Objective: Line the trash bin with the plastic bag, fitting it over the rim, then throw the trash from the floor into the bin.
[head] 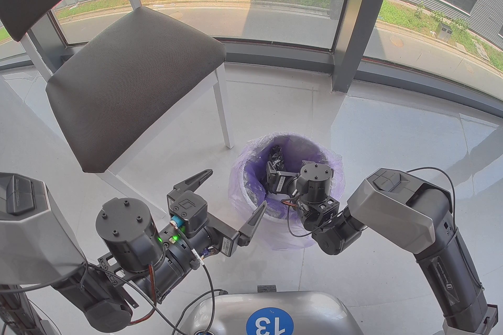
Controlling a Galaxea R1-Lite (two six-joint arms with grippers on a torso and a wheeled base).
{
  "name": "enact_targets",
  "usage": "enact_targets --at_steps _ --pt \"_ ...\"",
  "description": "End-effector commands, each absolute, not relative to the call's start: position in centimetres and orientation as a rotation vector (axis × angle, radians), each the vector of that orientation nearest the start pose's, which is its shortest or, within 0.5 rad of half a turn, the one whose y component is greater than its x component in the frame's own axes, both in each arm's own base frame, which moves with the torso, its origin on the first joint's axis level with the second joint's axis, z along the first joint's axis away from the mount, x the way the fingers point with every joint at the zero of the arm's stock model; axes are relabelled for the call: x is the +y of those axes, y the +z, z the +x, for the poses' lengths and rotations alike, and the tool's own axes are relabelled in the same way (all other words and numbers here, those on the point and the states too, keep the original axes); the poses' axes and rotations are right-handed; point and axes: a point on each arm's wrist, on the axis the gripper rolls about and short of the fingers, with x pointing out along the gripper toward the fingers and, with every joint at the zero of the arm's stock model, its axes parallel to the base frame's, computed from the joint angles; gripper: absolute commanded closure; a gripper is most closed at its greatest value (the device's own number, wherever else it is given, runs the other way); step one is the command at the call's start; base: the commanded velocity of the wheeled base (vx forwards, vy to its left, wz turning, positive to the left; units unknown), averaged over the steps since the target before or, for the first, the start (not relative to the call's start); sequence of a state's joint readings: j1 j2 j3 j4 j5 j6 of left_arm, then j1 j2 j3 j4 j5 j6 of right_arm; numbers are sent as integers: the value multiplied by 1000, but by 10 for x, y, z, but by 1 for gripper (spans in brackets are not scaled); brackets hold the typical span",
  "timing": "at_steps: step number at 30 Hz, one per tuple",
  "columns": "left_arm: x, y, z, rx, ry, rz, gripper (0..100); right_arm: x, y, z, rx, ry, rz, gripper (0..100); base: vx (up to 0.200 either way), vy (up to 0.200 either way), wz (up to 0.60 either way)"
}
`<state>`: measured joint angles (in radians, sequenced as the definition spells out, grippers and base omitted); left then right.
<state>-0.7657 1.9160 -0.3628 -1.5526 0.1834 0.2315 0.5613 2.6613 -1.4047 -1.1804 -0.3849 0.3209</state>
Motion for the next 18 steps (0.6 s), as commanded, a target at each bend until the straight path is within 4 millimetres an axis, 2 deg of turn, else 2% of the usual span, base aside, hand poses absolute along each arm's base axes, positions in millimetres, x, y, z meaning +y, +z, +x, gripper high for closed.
enact_targets --at_steps 1,11,18 --pt "-192 111 206 -84 -577 217 0 252 -2 422 80 162 288 0 0 0 0" --pt "-193 119 200 -109 -594 202 0 241 35 415 35 154 227 0 0 0 0" --pt "-192 125 199 -132 -592 188 0 236 52 407 20 145 202 0 0 0 0"
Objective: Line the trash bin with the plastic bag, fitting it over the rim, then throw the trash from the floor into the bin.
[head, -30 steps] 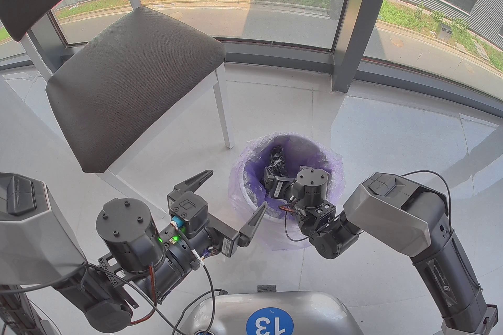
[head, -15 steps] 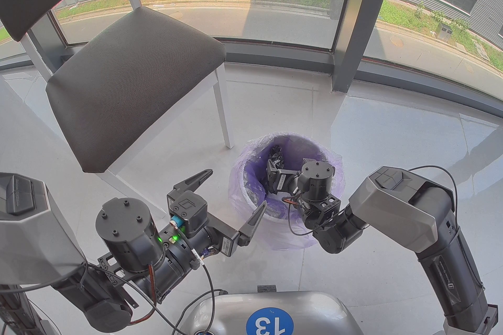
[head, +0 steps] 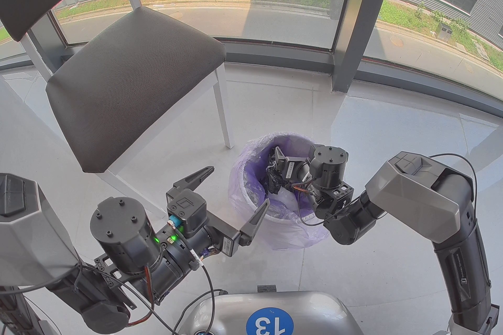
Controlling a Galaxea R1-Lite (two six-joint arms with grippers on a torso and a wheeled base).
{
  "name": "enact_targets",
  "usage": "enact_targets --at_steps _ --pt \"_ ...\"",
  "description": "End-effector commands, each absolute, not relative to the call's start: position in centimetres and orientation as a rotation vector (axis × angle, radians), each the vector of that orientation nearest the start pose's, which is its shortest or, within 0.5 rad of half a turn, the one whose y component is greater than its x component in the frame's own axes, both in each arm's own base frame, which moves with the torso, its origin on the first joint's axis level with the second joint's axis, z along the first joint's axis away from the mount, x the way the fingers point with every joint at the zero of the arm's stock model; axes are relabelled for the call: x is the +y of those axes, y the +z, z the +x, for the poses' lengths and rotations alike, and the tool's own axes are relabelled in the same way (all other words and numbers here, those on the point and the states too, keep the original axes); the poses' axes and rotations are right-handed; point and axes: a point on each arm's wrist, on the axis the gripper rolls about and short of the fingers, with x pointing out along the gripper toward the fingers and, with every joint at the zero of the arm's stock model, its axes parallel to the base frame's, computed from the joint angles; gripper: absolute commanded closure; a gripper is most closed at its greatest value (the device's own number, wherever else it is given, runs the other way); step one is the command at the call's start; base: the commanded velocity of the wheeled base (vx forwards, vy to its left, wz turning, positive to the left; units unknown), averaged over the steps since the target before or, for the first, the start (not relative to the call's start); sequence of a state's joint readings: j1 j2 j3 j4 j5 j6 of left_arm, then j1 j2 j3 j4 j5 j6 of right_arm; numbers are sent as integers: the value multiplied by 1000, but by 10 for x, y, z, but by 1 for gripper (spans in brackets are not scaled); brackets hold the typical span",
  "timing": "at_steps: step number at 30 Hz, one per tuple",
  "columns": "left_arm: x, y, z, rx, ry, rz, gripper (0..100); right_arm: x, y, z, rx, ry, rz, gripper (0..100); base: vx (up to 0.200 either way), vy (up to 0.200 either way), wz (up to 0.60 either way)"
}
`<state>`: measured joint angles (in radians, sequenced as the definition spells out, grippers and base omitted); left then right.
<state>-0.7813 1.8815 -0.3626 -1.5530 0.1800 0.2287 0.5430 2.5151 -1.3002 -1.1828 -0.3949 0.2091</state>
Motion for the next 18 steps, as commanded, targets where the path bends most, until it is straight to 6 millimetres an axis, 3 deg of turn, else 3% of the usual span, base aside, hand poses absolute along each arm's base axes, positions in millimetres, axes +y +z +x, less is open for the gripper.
enact_targets --at_steps 1,10,18 --pt "-192 130 196 -148 -598 180 0 233 61 403 9 136 200 0 0 0 0" --pt "-188 143 196 -188 -582 143 0 219 86 392 -15 112 186 0 0 0 0" --pt "-178 154 219 -228 -497 103 0 194 100 381 -55 74 105 0 0 0 0"
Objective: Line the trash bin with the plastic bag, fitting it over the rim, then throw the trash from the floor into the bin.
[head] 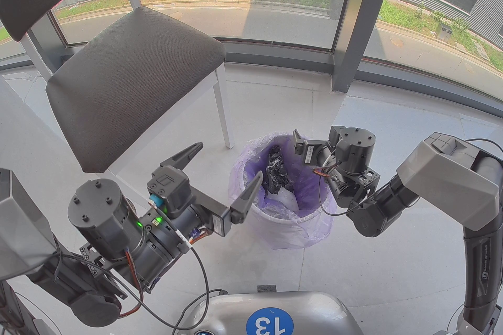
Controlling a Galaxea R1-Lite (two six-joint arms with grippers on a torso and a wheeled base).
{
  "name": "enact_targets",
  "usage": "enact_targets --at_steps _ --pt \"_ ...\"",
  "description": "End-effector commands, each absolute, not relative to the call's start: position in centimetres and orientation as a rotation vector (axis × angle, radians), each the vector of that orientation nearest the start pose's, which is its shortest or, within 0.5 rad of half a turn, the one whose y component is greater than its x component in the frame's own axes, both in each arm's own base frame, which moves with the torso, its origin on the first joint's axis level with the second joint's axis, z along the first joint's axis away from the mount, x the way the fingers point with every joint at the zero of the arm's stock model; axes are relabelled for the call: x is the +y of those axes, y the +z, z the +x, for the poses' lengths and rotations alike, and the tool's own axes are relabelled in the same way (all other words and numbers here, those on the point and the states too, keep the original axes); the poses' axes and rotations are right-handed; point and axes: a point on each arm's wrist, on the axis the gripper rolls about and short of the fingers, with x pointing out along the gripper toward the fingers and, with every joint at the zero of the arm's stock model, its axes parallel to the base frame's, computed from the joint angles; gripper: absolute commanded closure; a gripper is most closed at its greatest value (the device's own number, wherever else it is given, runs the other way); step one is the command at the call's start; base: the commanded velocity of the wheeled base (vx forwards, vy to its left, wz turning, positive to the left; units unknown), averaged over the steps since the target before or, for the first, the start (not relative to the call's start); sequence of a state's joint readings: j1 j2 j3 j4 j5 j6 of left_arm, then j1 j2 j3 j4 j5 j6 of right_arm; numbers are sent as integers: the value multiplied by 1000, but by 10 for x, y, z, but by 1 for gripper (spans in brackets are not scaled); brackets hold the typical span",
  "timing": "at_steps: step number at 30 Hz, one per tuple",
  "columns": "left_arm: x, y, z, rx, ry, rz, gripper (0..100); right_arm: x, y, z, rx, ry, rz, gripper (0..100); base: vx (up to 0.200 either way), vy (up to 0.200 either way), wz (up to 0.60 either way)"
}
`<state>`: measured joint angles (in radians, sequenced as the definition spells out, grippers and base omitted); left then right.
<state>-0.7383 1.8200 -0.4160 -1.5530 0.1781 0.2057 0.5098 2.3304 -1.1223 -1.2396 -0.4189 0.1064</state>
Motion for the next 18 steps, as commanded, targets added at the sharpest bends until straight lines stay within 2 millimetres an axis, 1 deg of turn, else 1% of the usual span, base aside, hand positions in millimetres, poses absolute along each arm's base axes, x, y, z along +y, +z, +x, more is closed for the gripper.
enact_targets --at_steps 1,2,3,7,10,11,12,13,17,18 --pt "-177 155 223 -233 -483 95 0 187 106 380 -70 62 93 0 0 0 0" --pt "-177 155 223 -233 -483 95 0 187 106 380 -70 62 93 0 0 0 0" --pt "-174 158 236 -250 -446 94 0 170 122 379 -100 28 78 0 0 0 0" --pt "-177 170 258 -316 -393 75 0 148 144 373 -135 -15 86 0 0 0 0" --pt "-172 185 265 -365 -353 68 0 136 152 367 -146 -38 90 0 0 0 0" --pt "-166 193 268 -389 -326 70 0 127 158 363 -156 -53 92 0 0 0 0" --pt "-164 196 268 -396 -320 73 0 124 159 362 -156 -56 90 0 0 0 0" --pt "-157 200 270 -400 -295 86 0 117 164 358 -164 -68 92 0 0 0 0" --pt "-140 207 274 -394 -243 103 0 95 183 346 -197 -112 95 0 0 0 0" --pt "-140 207 274 -394 -243 103 0 95 183 346 -197 -112 95 0 0 0 0"
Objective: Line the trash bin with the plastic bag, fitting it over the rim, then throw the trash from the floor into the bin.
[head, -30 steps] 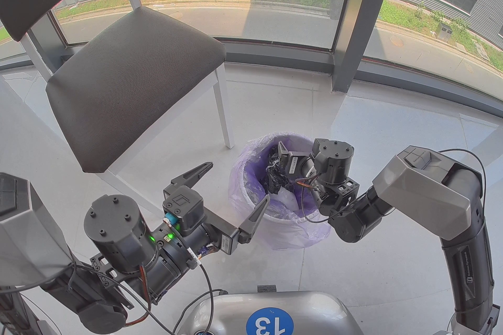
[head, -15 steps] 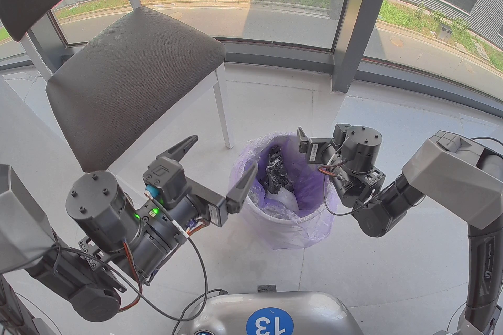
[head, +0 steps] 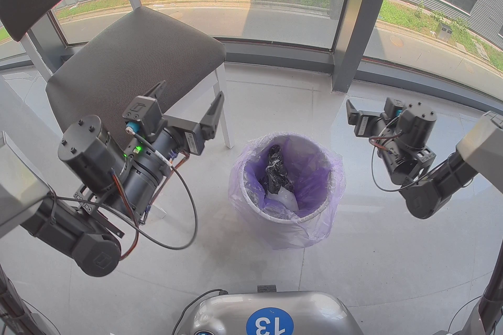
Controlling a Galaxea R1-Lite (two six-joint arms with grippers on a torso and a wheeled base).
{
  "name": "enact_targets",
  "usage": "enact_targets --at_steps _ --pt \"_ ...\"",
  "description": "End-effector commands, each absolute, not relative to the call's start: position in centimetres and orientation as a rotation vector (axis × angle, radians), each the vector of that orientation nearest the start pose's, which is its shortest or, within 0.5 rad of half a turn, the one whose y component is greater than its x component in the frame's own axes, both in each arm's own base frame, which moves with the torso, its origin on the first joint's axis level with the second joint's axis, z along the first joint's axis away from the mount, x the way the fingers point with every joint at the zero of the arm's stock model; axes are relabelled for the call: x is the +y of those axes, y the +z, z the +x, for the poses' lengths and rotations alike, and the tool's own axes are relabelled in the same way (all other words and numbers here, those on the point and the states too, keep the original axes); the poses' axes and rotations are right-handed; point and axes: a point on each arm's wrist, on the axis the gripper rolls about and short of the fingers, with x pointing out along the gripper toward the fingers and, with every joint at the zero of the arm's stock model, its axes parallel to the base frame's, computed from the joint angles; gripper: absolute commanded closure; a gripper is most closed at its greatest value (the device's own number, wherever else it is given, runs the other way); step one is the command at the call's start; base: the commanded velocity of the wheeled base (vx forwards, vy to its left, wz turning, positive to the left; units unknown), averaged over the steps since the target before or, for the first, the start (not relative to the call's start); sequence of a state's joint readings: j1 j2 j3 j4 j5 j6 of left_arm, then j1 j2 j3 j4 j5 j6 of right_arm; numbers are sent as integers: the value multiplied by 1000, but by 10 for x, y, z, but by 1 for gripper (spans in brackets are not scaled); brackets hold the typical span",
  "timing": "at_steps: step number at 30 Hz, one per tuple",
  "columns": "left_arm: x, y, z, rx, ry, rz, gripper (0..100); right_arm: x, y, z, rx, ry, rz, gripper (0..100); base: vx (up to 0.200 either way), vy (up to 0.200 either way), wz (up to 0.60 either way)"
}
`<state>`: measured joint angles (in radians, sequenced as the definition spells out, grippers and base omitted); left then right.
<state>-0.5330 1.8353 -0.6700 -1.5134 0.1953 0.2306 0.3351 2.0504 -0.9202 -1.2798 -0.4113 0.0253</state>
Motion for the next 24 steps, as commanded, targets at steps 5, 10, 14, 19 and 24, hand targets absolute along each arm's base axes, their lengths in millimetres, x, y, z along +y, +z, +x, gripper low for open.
enact_targets --at_steps 5,10,14,19,24 --pt "-118 214 285 -406 -146 110 0 60 205 320 -228 -159 30 0 0 0 0" --pt "-101 237 281 -451 -92 105 0 40 222 296 -269 -176 30 0 0 0 0" --pt "-94 259 265 -486 -85 91 0 28 237 284 -310 -192 29 0 0 0 0" --pt "-72 300 235 -494 -53 92 0 22 273 264 -363 -174 32 0 0 0 0" --pt "-57 322 227 -491 -14 67 0 23 301 255 -408 -164 41 0 0 0 0"
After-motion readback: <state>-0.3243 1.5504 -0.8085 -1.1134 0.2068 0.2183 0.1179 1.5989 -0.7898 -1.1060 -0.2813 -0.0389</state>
